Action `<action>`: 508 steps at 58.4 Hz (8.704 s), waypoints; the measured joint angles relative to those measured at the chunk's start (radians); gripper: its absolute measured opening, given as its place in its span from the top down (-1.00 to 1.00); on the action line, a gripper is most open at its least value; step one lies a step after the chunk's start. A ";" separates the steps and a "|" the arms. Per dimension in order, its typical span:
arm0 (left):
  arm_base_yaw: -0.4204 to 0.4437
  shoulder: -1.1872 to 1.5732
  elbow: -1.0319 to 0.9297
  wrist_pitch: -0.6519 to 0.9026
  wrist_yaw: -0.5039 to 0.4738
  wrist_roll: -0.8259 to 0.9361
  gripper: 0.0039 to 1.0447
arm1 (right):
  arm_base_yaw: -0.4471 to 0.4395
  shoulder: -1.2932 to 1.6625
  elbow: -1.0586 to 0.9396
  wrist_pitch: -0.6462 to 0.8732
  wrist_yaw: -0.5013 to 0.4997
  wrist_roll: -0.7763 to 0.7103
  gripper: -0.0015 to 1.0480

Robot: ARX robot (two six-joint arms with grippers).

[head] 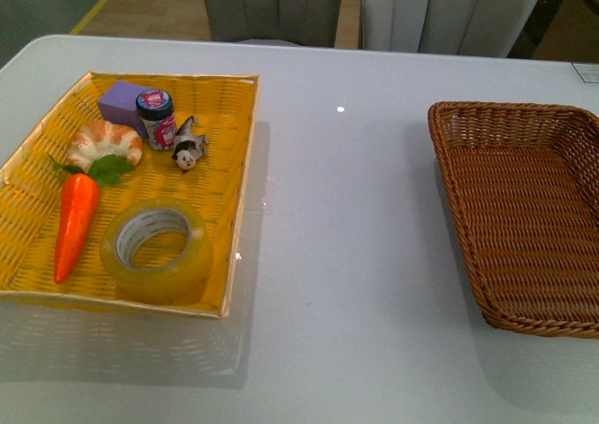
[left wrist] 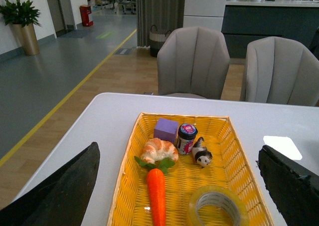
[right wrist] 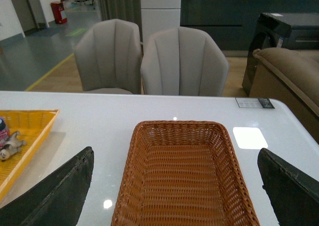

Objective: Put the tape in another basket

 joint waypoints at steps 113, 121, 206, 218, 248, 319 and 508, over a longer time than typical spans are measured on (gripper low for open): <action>-0.106 2.151 0.924 0.176 0.028 -0.138 -0.83 | 0.000 0.000 0.000 0.000 0.000 0.000 -0.83; -0.111 2.206 0.969 0.151 0.019 -0.135 -0.83 | 0.000 0.000 0.000 0.000 0.000 0.000 -0.83; -0.221 1.664 0.880 0.081 0.185 -0.269 0.71 | 0.007 0.016 0.008 -0.026 0.025 0.020 -0.83; -0.370 1.623 0.930 0.045 0.191 -0.282 0.71 | 0.024 0.421 0.239 -0.381 0.143 0.347 -0.83; -0.536 1.637 0.948 -0.029 0.232 -0.301 0.72 | 0.108 0.967 0.286 0.467 -0.317 0.575 -0.83; -0.571 1.656 0.970 -0.049 0.257 -0.308 0.72 | 0.321 1.213 0.215 0.719 -0.442 0.701 -0.83; -0.003 0.488 0.000 0.498 0.001 -0.002 0.98 | -0.259 2.042 0.704 0.776 -0.353 0.677 -0.83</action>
